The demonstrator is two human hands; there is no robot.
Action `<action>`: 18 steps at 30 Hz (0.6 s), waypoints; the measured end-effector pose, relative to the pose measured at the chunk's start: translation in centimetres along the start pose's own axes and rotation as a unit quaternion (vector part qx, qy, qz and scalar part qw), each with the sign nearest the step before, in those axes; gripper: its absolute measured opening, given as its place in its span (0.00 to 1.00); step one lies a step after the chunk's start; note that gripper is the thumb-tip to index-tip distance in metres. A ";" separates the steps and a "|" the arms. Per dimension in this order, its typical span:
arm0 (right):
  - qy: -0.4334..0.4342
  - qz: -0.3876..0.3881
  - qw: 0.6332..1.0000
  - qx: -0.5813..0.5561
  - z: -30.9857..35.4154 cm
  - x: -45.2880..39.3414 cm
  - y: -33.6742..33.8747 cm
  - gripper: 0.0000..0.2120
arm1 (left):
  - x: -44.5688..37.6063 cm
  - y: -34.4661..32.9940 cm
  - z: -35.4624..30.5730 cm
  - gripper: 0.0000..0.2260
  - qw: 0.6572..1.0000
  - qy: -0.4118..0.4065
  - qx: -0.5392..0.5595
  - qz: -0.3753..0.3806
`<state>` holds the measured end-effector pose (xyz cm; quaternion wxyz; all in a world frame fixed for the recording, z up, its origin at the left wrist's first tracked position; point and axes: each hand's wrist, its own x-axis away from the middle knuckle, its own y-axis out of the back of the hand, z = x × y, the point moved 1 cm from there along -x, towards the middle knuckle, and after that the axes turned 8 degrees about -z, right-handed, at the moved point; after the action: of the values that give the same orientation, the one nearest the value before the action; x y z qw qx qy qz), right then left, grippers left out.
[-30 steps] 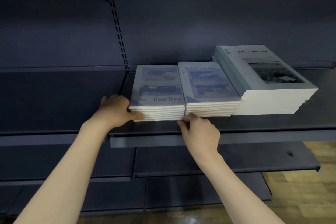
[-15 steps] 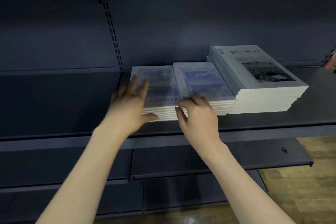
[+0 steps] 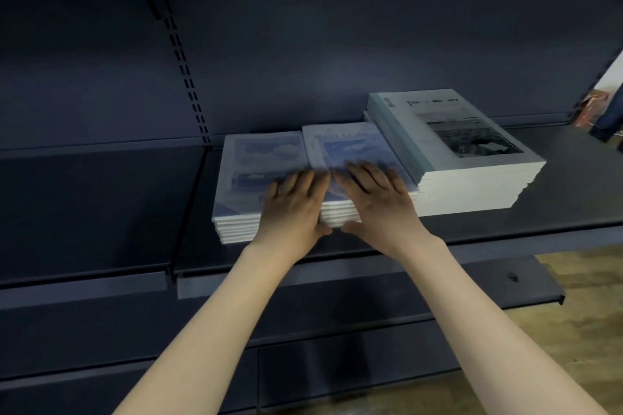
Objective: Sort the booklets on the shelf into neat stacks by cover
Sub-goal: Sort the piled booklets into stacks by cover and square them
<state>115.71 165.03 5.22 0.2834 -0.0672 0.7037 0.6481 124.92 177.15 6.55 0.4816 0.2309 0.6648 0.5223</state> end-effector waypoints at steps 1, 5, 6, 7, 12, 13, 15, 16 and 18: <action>0.002 -0.018 1.000 0.001 0.0 0.0 -0.3 0.43 | -0.1 -0.2 0.0 0.37 1.000 0.005 0.004 -0.006; 0.007 -0.064 0.998 -0.001 -0.1 -0.1 -0.8 0.42 | -0.1 -0.5 0.1 0.36 1.000 0.012 0.004 -0.018; 0.011 -0.072 0.997 0.000 -0.2 -0.2 -0.8 0.43 | -0.1 -0.6 0.2 0.36 1.000 0.010 0.002 -0.020; 0.012 -0.074 0.997 0.006 -0.2 -0.2 -0.8 0.43 | -0.1 -0.6 0.2 0.36 1.000 0.009 0.001 -0.022; 0.002 -0.058 0.998 0.012 -0.2 -0.6 -0.6 0.44 | -0.3 -0.9 0.3 0.35 1.000 0.016 -0.003 -0.019; -0.002 -0.048 0.999 0.007 -0.2 -0.7 -0.6 0.44 | -0.3 -1.0 0.2 0.35 1.000 0.020 0.001 -0.020; -0.007 -0.031 0.999 -0.001 -0.3 -0.7 -0.5 0.43 | -0.2 -1.0 0.2 0.34 0.999 0.026 0.004 -0.024; -0.004 -0.024 1.000 0.000 -0.4 -0.7 -0.4 0.42 | -0.2 -1.1 0.1 0.34 0.999 0.030 0.004 -0.027; 0.005 -0.012 1.000 -0.009 -0.7 -0.7 -0.1 0.40 | -0.1 -1.3 -0.1 0.33 0.999 0.037 0.001 -0.029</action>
<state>116.13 164.16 5.48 0.2865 -0.0812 0.6988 0.6503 125.11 176.58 5.39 0.4717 0.1922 0.6891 0.5154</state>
